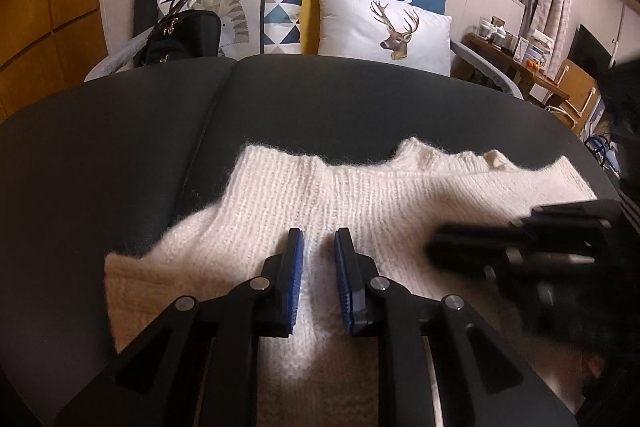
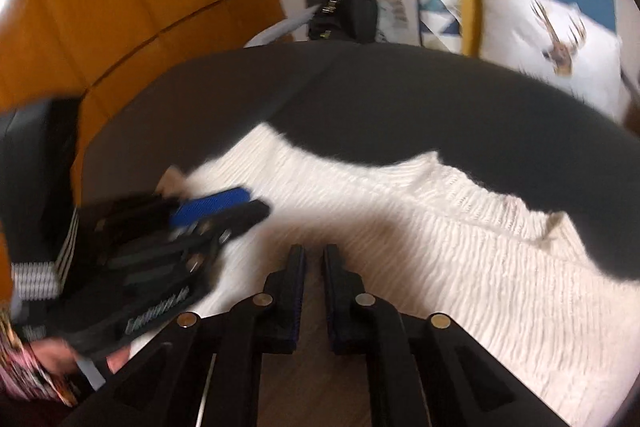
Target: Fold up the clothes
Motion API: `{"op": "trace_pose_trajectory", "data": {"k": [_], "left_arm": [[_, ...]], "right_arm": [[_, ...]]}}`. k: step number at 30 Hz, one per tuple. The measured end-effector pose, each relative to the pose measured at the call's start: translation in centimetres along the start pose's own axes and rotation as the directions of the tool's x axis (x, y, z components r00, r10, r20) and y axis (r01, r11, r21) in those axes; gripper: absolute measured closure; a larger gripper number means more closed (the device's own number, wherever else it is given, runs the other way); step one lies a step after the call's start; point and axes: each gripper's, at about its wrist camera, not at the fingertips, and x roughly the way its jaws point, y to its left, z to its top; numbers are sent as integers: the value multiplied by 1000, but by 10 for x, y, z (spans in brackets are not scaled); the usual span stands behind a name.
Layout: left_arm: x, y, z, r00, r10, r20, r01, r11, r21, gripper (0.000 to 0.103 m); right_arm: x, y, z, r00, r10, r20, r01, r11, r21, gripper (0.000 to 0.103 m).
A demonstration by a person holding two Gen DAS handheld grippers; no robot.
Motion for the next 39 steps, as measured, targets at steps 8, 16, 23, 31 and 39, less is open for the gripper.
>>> {"op": "trace_pose_trajectory", "data": {"k": [8, 16, 23, 31, 39], "left_arm": [[0, 10, 0, 999, -37, -1, 37, 998, -45, 85], [1, 12, 0, 999, -36, 3, 36, 998, -56, 85], [-10, 16, 4, 1000, -13, -1, 13, 997, -80, 84], [-21, 30, -12, 995, 85, 47, -78, 988, -136, 60], [-19, 28, -14, 994, 91, 63, -81, 987, -135, 59]], "right_arm": [[17, -6, 11, 998, -70, 0, 70, 997, 19, 103], [24, -18, 16, 997, -68, 37, 66, 995, 72, 103], [-29, -15, 8, 981, -6, 194, -20, 991, 130, 96], [8, 36, 16, 999, 32, -25, -34, 996, -80, 96], [44, 17, 38, 996, -35, -86, 35, 999, -7, 102]]}}
